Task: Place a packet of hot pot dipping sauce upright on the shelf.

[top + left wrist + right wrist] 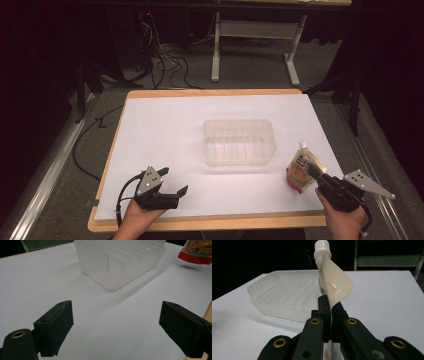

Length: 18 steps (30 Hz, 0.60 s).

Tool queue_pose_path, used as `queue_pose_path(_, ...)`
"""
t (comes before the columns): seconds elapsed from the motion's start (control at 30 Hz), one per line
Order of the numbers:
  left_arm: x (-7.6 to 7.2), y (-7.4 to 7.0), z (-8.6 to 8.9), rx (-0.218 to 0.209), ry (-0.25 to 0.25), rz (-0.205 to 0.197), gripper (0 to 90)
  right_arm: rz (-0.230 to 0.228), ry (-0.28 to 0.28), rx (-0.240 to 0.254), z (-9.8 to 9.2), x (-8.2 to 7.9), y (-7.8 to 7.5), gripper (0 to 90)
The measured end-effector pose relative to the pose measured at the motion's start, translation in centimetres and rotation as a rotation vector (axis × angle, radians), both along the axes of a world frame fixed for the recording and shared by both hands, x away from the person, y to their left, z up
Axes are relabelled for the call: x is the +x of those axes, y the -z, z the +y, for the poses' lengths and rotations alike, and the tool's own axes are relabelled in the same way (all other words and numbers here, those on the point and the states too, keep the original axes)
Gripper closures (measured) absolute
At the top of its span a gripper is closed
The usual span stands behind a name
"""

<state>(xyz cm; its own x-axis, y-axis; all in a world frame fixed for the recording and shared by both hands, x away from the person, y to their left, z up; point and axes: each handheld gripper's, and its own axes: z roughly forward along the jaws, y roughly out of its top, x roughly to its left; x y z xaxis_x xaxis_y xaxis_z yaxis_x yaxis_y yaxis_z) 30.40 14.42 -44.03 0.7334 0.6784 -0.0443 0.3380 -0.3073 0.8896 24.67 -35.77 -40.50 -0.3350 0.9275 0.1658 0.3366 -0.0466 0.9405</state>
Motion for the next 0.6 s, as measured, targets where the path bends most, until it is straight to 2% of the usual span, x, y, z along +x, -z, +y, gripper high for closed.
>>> queue_pose_path(0.17, 0.0, 0.0, 0.0, -0.001, 0.002, -0.002, 12.5, -0.013, -0.004, 0.021, 0.4, 0.2, -0.5, 90.0)
queue_pose_path(0.27, -0.2, -0.1, 0.0, -0.036, 0.018, -0.01, 12.1, -0.019, -0.011, 0.027, 1.0, 0.3, -1.1, 90.0)
queue_pose_path(0.33, -0.3, -0.3, 0.1, -0.044, 0.022, -0.02, 12.1, -0.024, -0.02, 0.039, 1.3, 0.3, -1.5, 90.0)
queue_pose_path(0.6, -0.4, -0.4, 0.4, -0.051, 0.011, -0.023, 12.1, -0.033, -0.063, 0.054, 2.9, 0.7, -3.1, 90.0)
